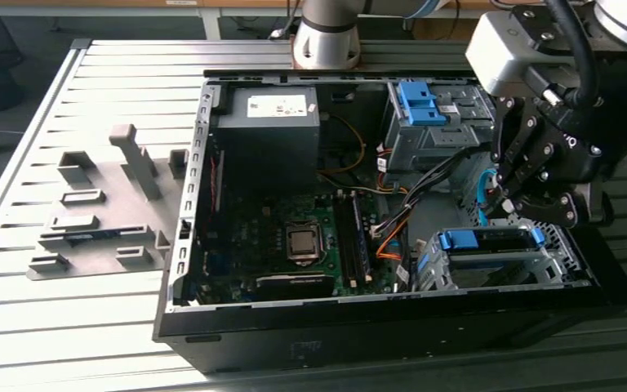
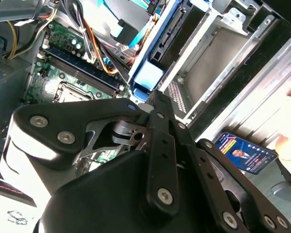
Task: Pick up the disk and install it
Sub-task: 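Insert the disk into the insertion slot, then insert the first disk wire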
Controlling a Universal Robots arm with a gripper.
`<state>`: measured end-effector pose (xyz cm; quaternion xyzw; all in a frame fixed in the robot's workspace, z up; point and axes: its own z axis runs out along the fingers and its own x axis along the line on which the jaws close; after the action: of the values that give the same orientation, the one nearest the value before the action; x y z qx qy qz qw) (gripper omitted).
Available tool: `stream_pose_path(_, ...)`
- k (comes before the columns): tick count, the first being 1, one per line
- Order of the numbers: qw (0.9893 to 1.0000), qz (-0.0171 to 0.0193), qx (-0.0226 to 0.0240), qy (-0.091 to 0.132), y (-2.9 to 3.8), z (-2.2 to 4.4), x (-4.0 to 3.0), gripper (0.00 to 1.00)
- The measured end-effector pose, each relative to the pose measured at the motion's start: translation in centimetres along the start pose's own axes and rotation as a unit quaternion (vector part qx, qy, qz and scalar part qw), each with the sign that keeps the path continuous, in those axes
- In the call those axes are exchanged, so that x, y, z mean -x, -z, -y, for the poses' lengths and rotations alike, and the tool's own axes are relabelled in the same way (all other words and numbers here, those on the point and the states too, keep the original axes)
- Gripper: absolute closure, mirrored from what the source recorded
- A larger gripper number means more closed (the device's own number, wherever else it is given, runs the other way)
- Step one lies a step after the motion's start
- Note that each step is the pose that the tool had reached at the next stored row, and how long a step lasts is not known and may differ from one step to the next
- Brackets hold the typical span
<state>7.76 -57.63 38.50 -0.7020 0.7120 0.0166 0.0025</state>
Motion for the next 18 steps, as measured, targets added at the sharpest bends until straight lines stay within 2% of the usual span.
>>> stream_pose_path(5, 1.0, -0.0002, 0.0, 0.0, -0.75, 0.01, -0.02, 0.89)
stream_pose_path(18, 1.0, -0.0002, 0.0, 0.0, -0.78, 0.02, -0.02, 0.89)
